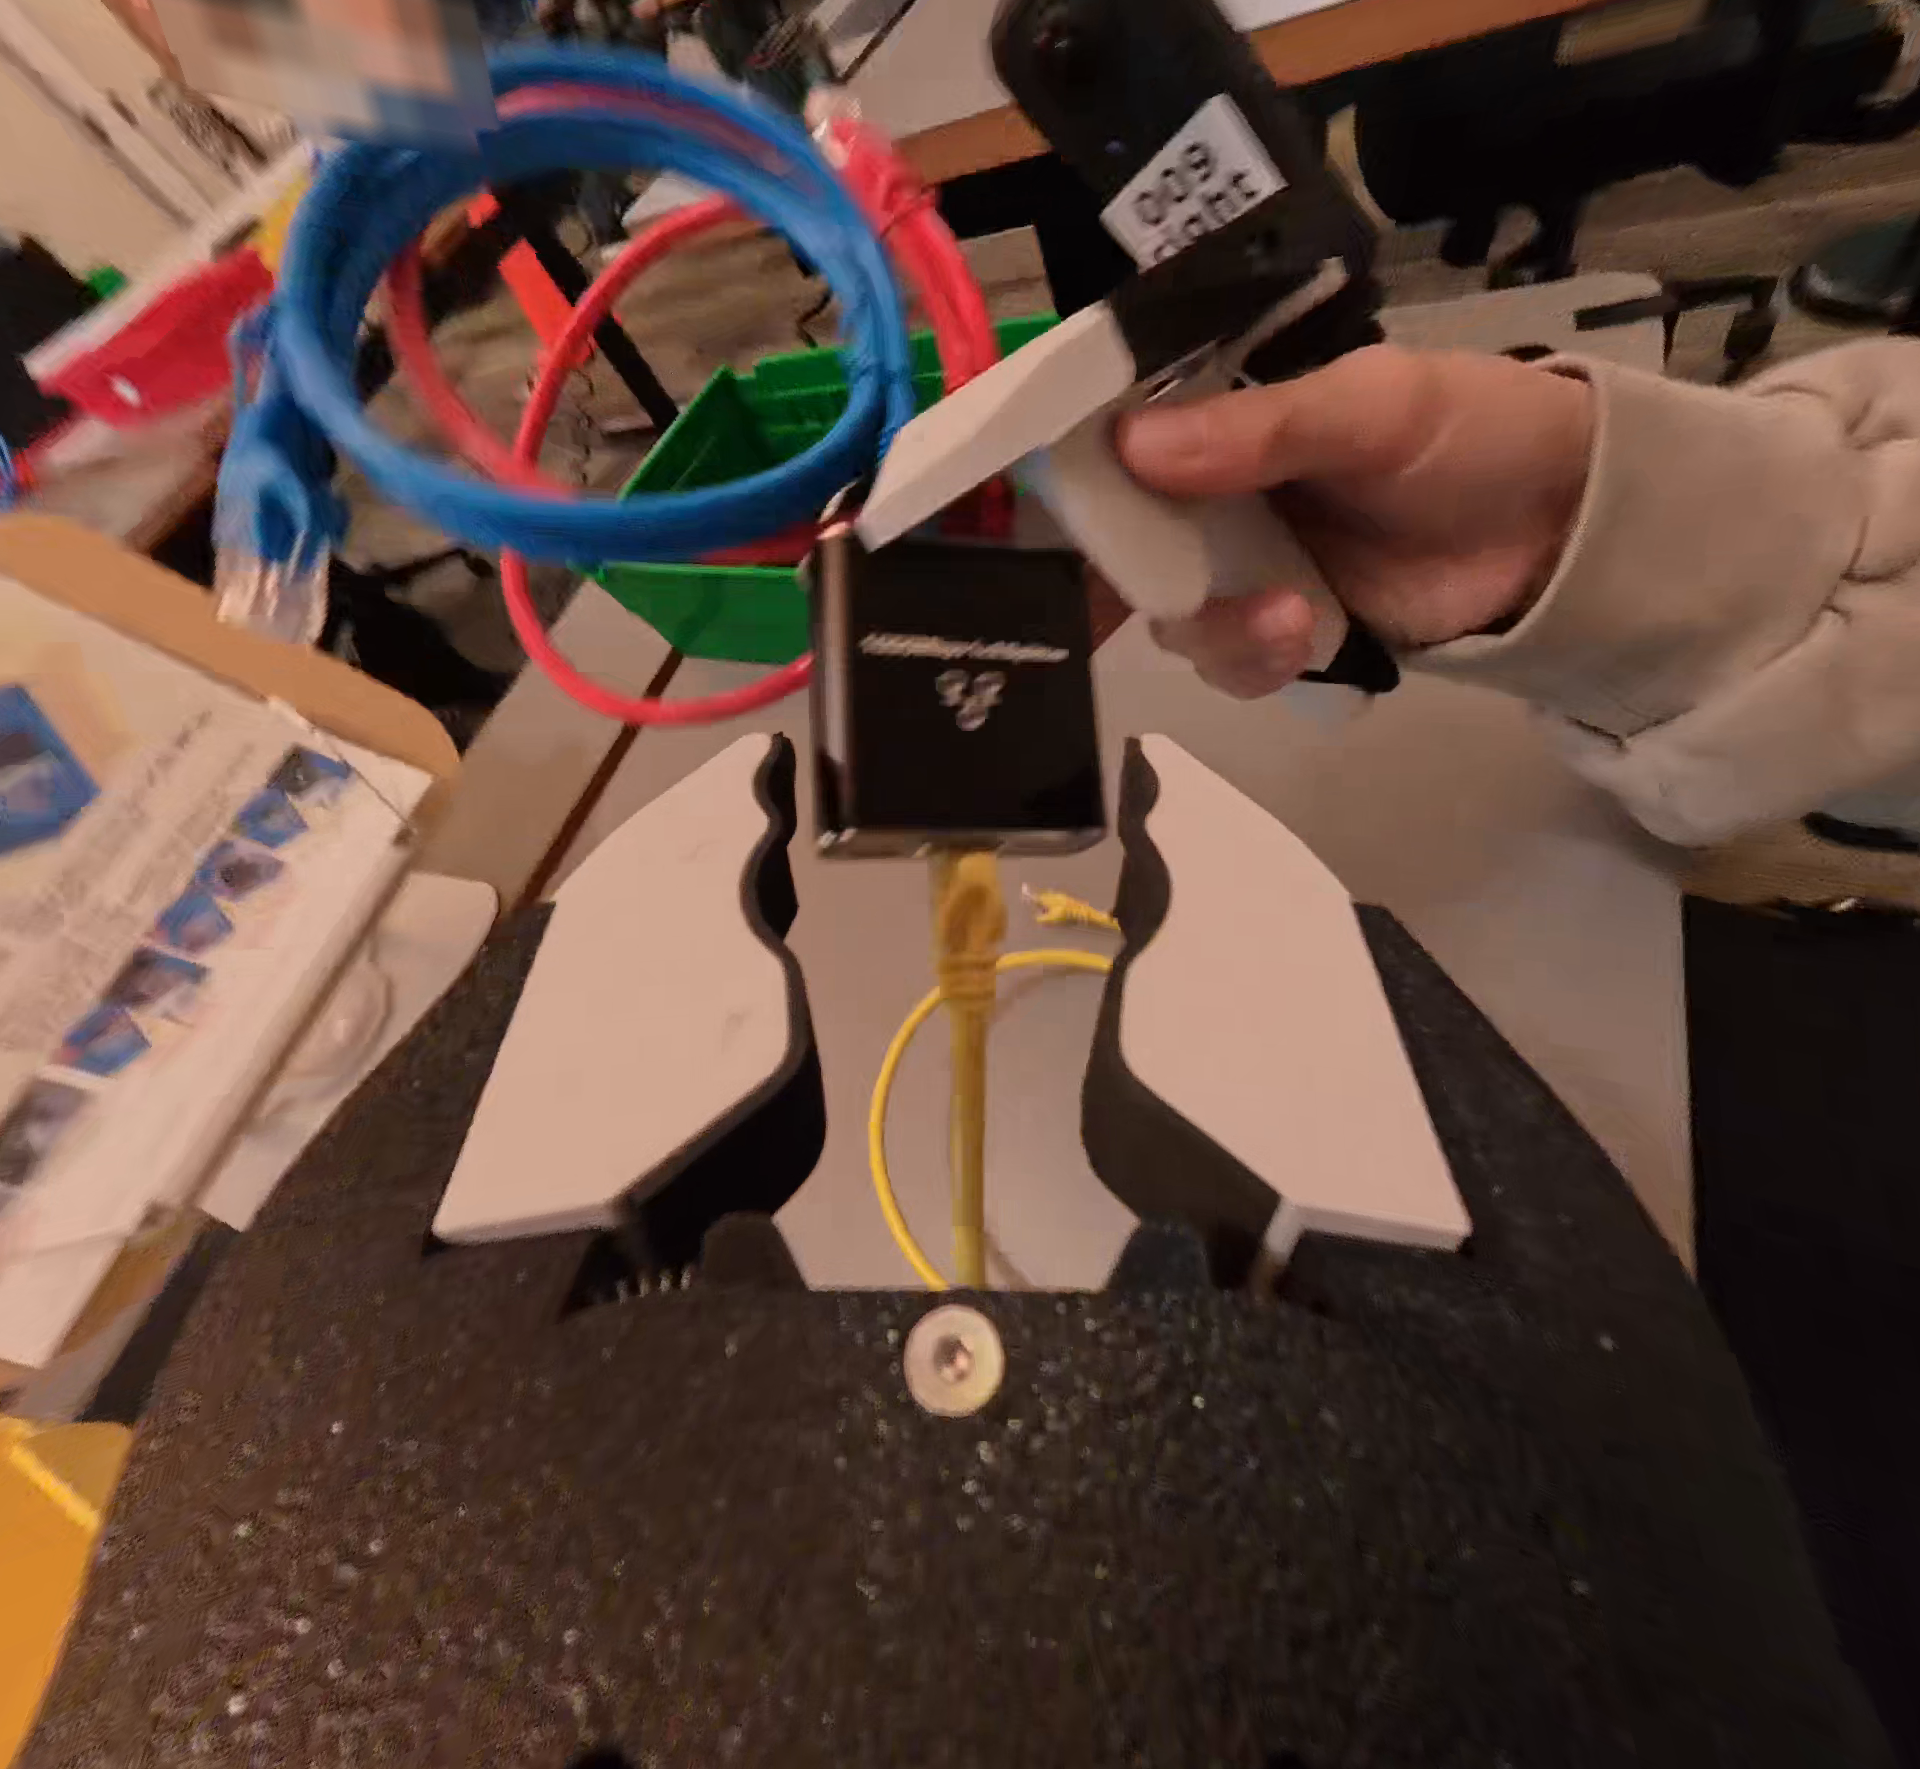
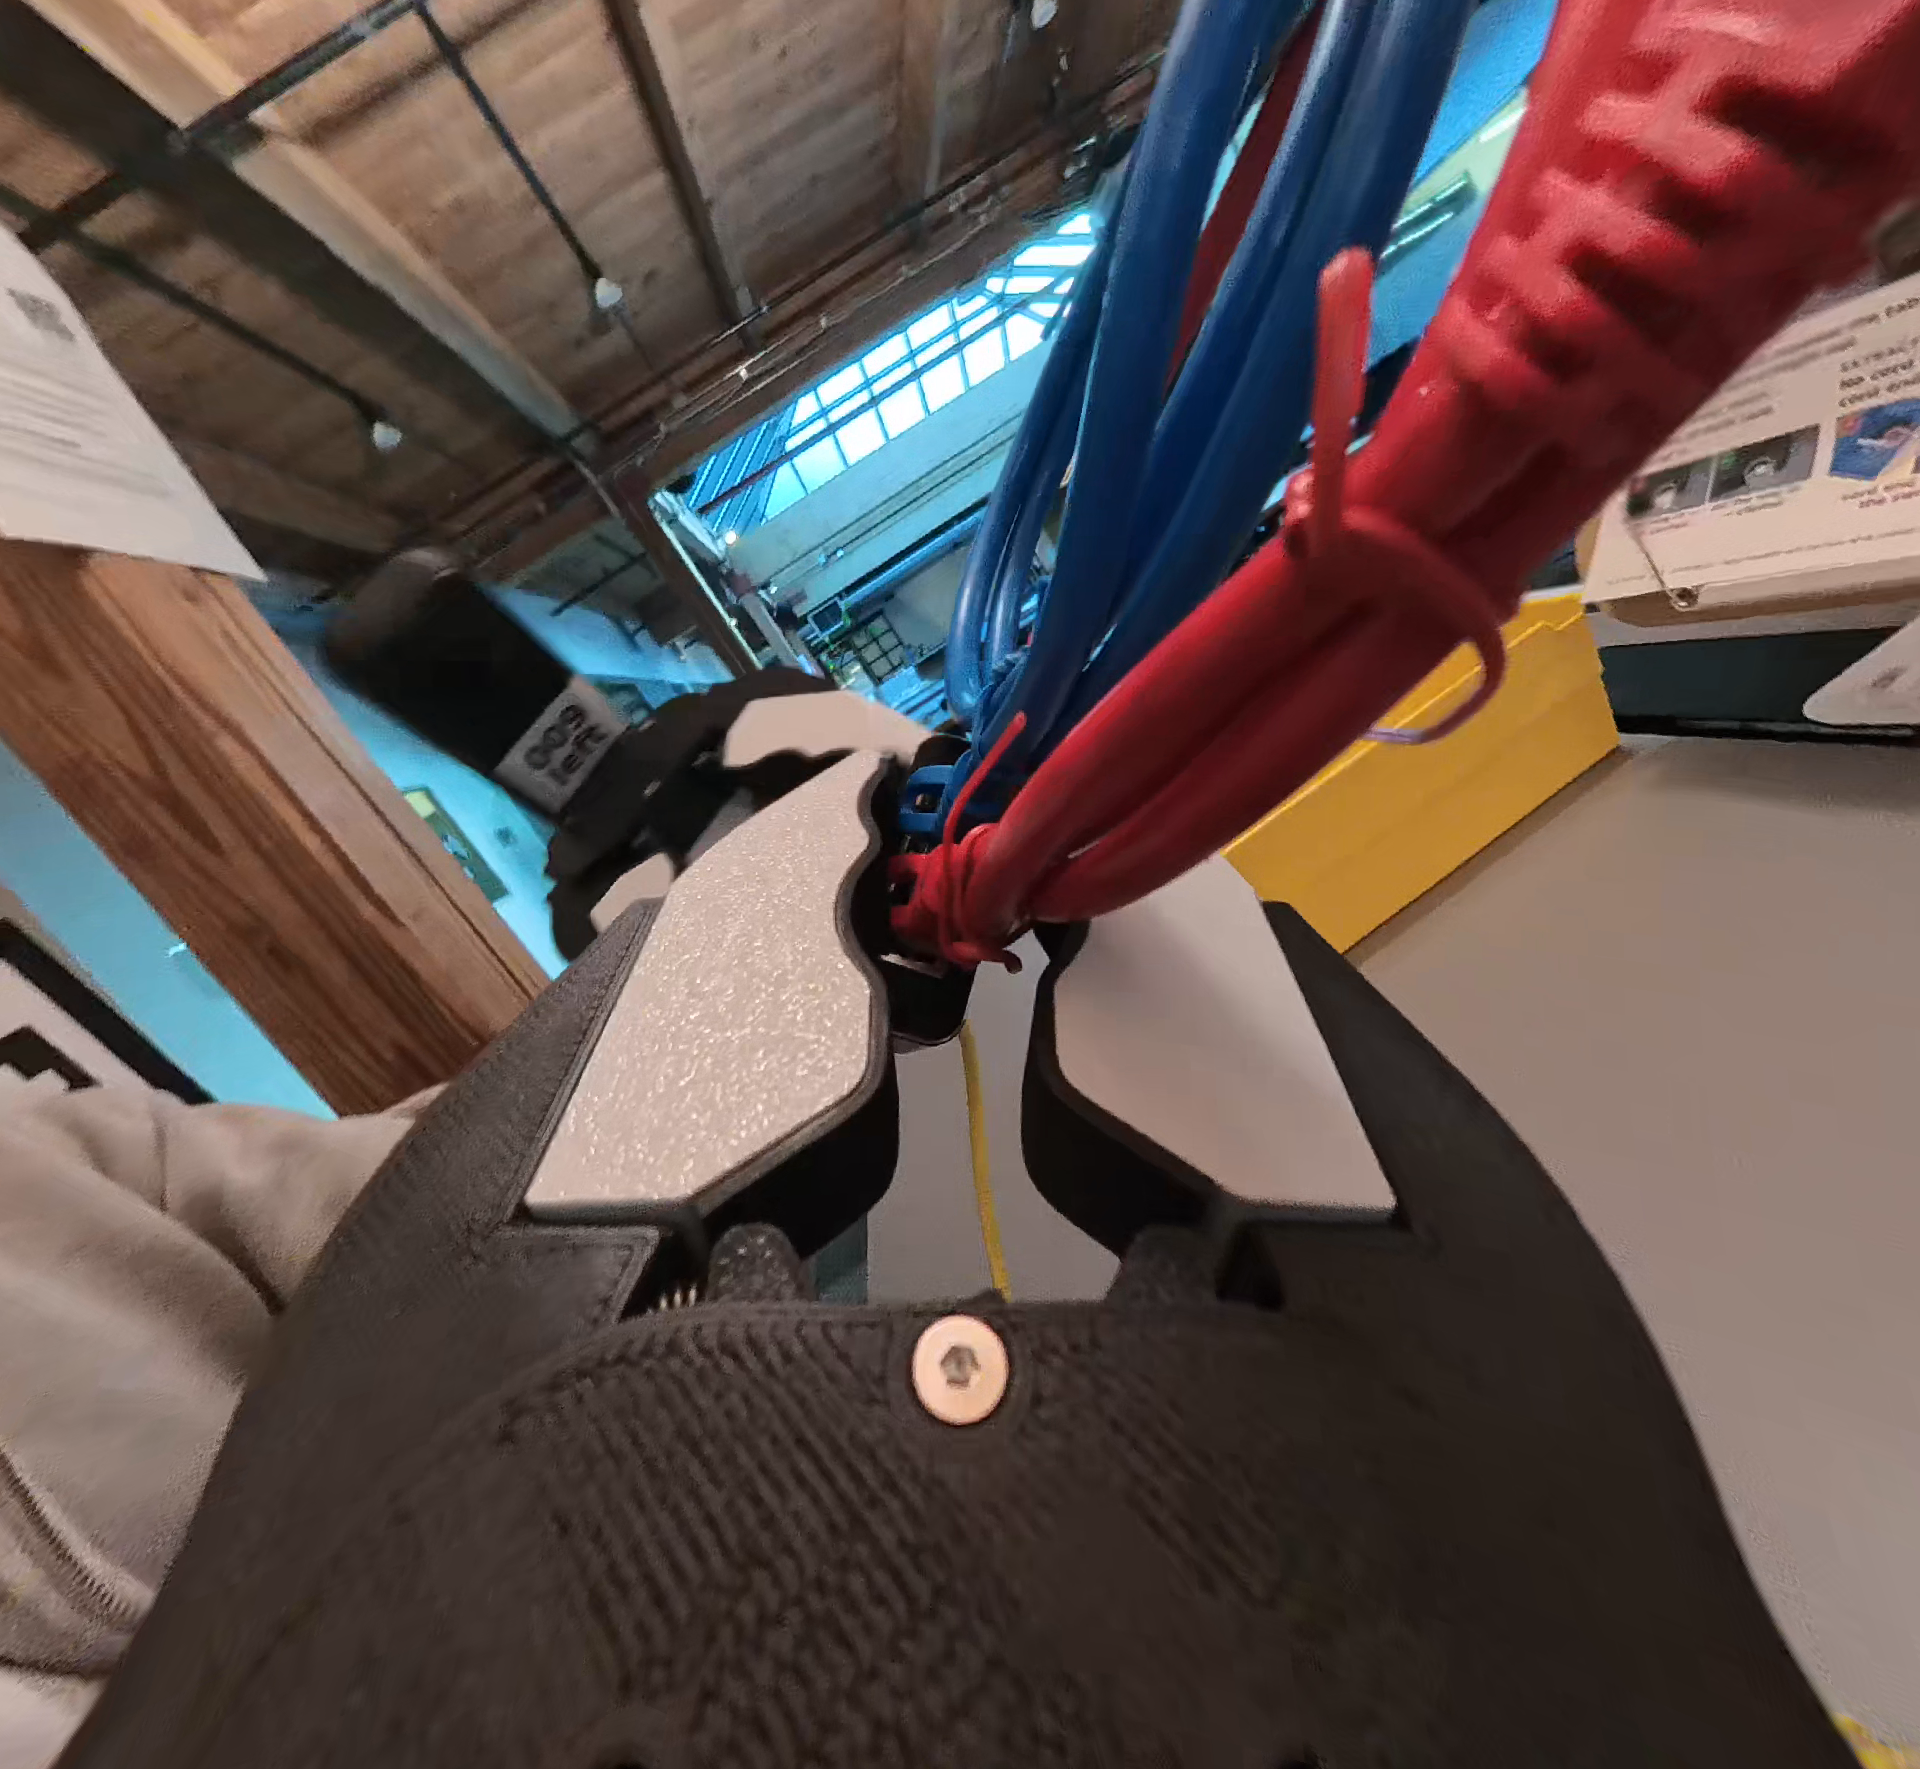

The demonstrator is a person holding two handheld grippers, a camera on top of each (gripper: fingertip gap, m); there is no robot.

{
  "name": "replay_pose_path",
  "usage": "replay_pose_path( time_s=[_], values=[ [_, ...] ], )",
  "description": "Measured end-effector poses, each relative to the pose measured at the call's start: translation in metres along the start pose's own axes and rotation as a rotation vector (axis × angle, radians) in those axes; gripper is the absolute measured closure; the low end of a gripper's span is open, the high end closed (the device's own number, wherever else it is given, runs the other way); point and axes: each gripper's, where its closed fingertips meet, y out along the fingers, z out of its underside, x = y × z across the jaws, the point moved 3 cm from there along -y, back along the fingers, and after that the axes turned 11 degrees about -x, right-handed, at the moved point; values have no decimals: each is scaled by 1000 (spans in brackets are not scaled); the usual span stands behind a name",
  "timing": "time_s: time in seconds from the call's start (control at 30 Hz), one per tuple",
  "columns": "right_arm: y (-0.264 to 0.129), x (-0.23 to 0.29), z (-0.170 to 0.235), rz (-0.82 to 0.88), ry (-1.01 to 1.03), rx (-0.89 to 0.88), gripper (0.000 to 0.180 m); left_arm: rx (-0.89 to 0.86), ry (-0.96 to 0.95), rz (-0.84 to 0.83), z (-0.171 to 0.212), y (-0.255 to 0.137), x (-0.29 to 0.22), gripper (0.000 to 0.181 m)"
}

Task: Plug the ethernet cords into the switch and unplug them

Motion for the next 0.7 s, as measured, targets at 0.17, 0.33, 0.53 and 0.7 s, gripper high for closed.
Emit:
replay_pose_path(
  time_s=[0.17,0.33,0.53,0.7],
  values=[
    [7,0,8,-22,117,-55,157,113,181,-99,11,12,1,118],
    [10,-4,11,-35,217,-108,157,52,215,-164,17,15,4,117],
    [13,-4,14,-22,173,-102,155,-10,179,-190,18,9,6,118],
    [7,-11,5,33,173,-205,154,-30,178,-304,14,0,19,118]
  ],
)
